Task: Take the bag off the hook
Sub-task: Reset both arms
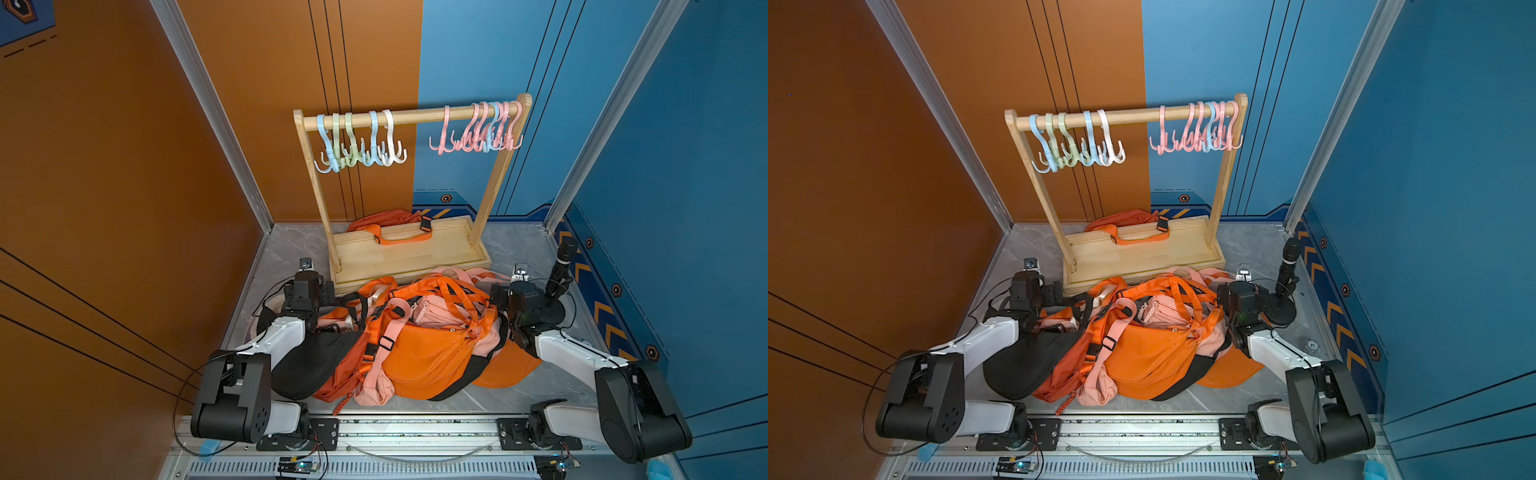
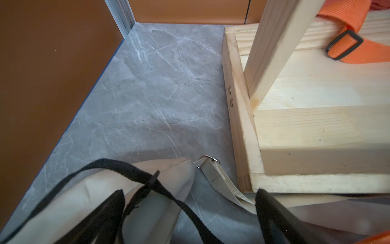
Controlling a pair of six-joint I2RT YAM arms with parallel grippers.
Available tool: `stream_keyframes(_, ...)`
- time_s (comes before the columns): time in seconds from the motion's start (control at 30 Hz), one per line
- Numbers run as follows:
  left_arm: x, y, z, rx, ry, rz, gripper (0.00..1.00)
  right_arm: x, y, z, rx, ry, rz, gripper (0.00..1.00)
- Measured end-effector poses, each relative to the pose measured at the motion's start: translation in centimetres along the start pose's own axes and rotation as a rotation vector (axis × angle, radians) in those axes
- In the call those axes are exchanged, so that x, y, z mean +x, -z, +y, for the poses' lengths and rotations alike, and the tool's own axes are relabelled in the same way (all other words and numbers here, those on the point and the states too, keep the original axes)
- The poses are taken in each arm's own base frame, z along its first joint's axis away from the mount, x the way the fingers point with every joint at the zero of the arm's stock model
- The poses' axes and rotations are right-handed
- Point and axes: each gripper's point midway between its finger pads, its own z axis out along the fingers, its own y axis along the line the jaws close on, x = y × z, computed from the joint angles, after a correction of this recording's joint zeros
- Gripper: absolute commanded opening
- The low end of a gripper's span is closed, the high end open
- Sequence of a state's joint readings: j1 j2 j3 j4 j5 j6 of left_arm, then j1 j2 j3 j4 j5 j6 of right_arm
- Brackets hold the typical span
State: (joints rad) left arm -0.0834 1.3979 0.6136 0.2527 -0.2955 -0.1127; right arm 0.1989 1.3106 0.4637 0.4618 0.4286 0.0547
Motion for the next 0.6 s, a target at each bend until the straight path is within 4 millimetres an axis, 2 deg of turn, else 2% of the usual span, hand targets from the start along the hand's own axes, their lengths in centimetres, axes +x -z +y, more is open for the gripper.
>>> stream_keyframes(0.13,0.9,-0.7,0.0,-0.014,0.003,-0.022,0.98,1.8,-0.3,-0.5,0.025,0.004,-0.013,1.00)
stream_keyframes(0.23,1.6,-0.5,-0.2,-0.033,-0.020,-0.038,0.98,1.9,0.0,-0.8,0.038,-0.006,-0.072,1.00)
stream_keyframes(0.33,1.3,0.1,-1.5,-0.037,-0.059,-0.088,0.98,2.8,0.4,-1.1,0.039,-0.022,-0.138,1.00)
stream_keyframes(0.47,1.3,1.8,-2.5,-0.047,-0.104,-0.169,0.98,5.4,0.6,-0.9,0.018,0.006,-0.145,1.00)
stream_keyframes(0.6,1.5,2.9,-2.6,-0.027,-0.141,-0.242,0.98,3.8,0.7,-0.9,0.002,-0.029,-0.217,1.00)
